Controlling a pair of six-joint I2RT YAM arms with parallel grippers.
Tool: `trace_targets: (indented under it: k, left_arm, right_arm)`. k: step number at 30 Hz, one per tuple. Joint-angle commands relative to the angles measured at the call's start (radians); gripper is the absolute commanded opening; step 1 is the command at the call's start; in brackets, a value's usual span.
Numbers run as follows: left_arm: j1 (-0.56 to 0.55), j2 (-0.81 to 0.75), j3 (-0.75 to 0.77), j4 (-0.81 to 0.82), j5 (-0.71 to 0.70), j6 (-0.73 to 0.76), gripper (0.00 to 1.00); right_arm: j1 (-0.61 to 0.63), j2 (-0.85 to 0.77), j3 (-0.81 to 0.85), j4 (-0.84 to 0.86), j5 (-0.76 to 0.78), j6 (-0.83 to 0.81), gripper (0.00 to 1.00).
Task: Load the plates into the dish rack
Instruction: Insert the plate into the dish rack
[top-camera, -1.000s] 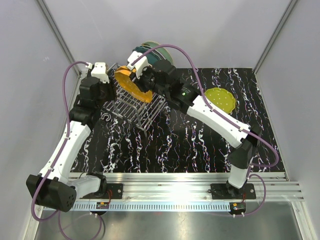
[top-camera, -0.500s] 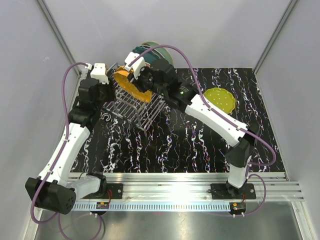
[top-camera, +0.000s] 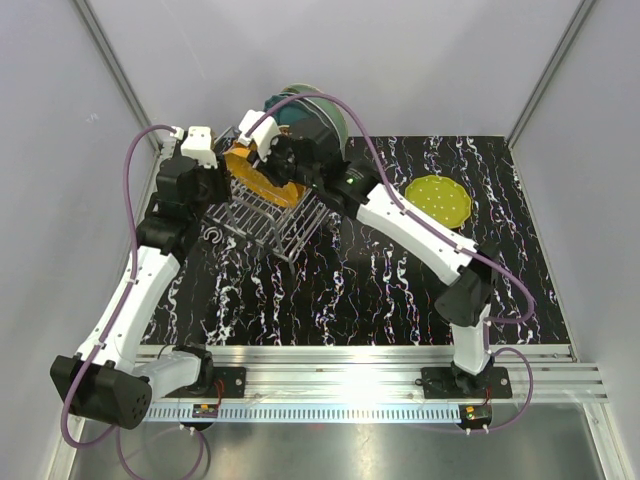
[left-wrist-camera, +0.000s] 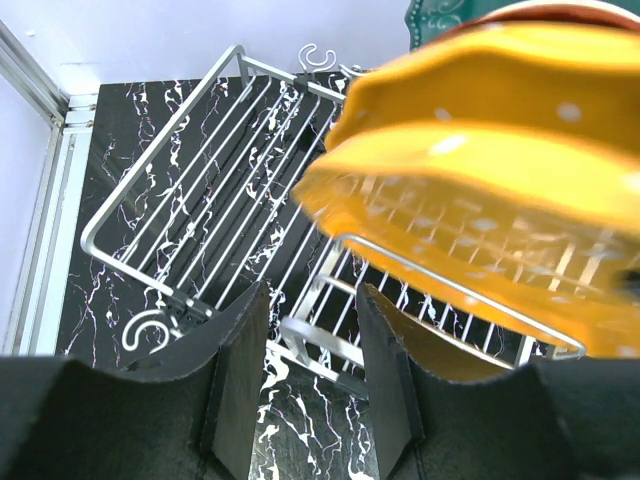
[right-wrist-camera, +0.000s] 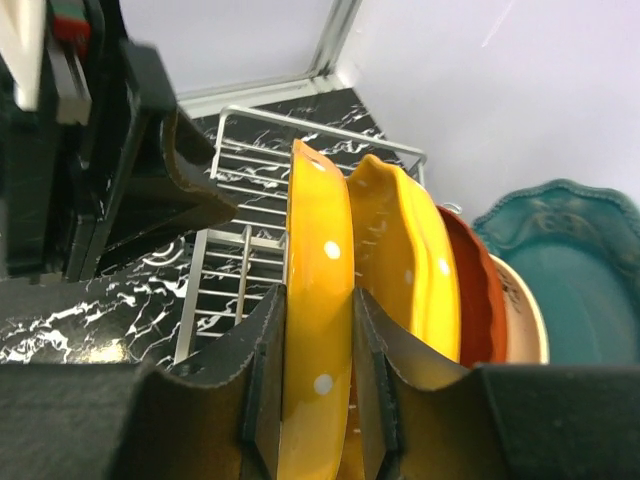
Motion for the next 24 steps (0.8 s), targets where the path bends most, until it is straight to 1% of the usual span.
trace_targets:
  k: [1,9,17,21,24]
  left_arm:
    - [0.005,-0.021,-0.001,0.052,-0.005,0.014,0.44]
    - [0.005,-0.019,0.001,0.052,-0.002,0.011,0.44]
    - [0.005,-0.010,0.004,0.053,0.004,0.008,0.44]
    - [0.010,-0.005,0.005,0.059,0.015,0.002,0.44]
    - [0.016,0.007,0.018,0.064,0.038,-0.010,0.44]
  right_arm:
    - [0.011,0.045,-0.011,-0.126,-0.122,-0.014,0.33]
    - [0.013,0.028,-0.006,-0.118,-0.102,-0.011,0.53]
    - [0.013,0.011,0.003,-0.098,-0.059,0.003,0.56]
    - [0.014,-0.015,0.002,-0.077,-0.056,0.017,0.63]
    - [0.013,-0.033,0.005,-0.066,-0.055,0.029,0.65]
